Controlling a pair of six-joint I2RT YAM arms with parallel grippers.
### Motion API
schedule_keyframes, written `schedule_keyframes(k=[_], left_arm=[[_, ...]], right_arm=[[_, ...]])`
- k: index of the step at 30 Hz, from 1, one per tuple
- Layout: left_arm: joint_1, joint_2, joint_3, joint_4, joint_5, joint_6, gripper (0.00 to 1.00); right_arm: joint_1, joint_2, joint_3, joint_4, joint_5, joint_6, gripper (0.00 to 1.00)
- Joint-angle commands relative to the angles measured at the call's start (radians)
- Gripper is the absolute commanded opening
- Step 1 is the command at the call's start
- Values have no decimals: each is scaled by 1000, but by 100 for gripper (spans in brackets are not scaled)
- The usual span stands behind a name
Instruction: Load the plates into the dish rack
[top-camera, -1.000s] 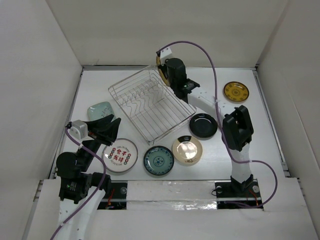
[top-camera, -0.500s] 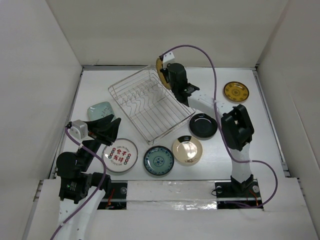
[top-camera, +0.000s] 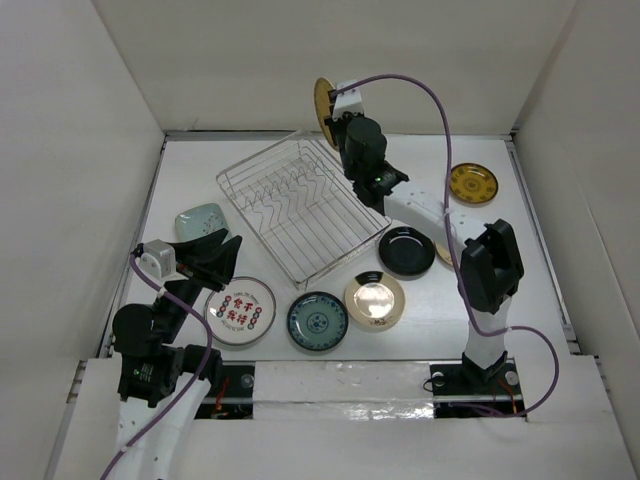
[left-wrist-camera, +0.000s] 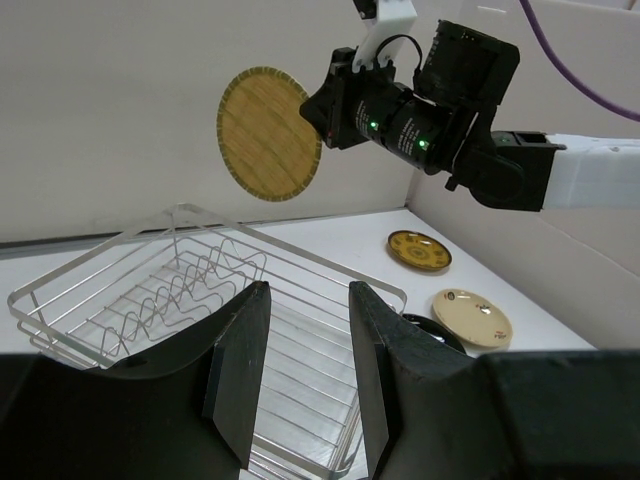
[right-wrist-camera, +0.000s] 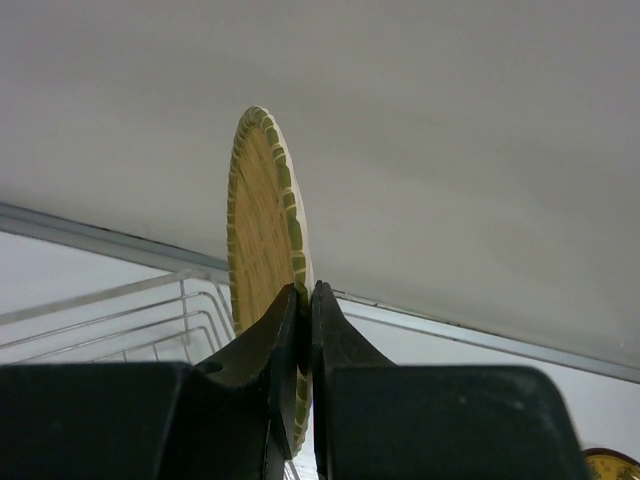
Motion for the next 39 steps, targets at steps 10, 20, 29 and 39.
schedule_keyframes(k=[10, 20, 29, 39], left_arm=[[-6, 7, -5, 37, 0, 8, 35], [-6, 7, -5, 38, 0, 8, 35], [-6, 8, -4, 37, -2, 8, 35], [-6, -1, -4, 38, 0, 7, 23]], right_arm=[[21, 64, -32, 30, -65, 53, 0], [21, 87, -122, 37, -90, 104, 0], [-29, -29, -176, 34, -88, 259, 57], [-330, -462, -679, 145, -65, 739, 0]])
